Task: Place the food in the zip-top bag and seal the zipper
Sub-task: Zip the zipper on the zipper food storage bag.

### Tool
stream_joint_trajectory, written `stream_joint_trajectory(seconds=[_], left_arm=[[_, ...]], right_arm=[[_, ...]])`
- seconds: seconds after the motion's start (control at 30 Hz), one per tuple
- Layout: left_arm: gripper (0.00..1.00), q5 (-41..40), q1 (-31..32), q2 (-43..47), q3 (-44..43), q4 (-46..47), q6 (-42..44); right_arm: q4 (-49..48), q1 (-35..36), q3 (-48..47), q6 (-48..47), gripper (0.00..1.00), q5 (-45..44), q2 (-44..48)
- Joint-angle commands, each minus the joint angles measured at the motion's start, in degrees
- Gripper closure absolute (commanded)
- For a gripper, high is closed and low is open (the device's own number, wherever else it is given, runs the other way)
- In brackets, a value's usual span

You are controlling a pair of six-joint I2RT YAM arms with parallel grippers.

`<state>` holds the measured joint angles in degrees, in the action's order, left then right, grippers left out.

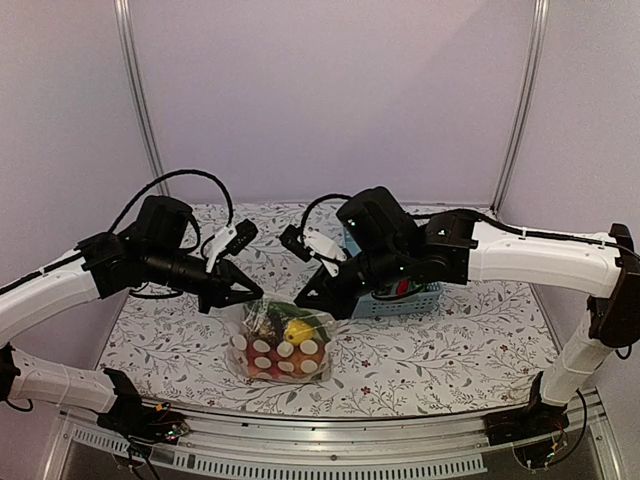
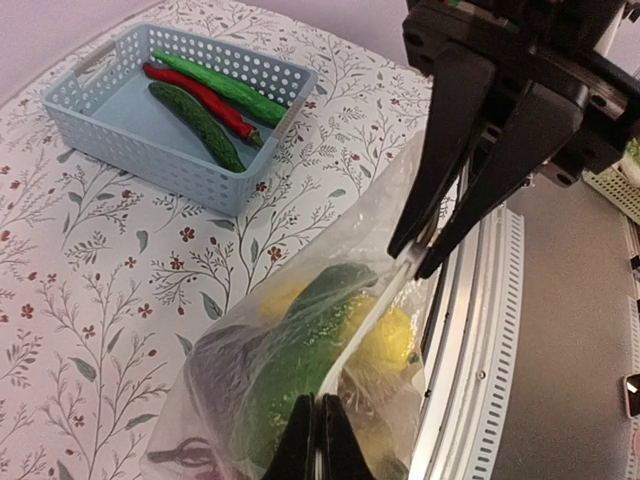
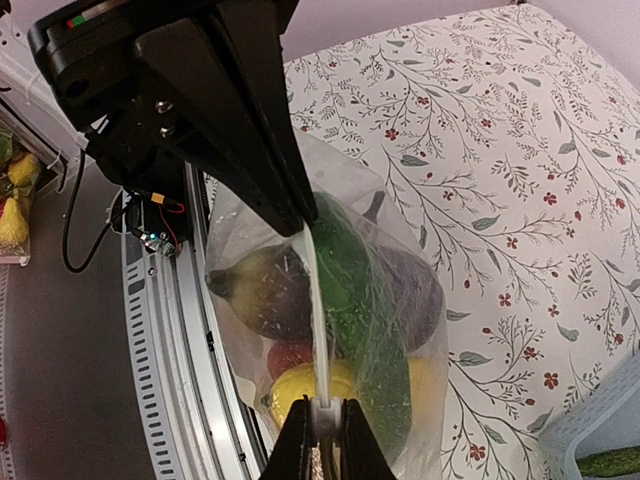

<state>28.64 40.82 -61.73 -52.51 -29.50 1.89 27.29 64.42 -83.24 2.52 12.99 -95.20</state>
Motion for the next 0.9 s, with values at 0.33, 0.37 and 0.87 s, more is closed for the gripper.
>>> stream_joint_trajectory(seconds=[0.33,0.37,0.87], left_arm=[[1.0,-5.15,-3.18,0.56,-0.22,-0.26,-1.09],[1.0,-5.29,-3.24,0.54,-0.23,-0.29,-1.05],[1.0,-6.4,-4.41,0.52,-0.22,-0.39,-1.53]], right_arm=[[5.73,-0.51,2.9,0.35,1.0,-3.23,3.96],[5.63,-0.55,2.99,0.37,1.0,-3.31,4.01],[5.73,-1.33,4.38,1.07,1.0,-4.48,5.63]])
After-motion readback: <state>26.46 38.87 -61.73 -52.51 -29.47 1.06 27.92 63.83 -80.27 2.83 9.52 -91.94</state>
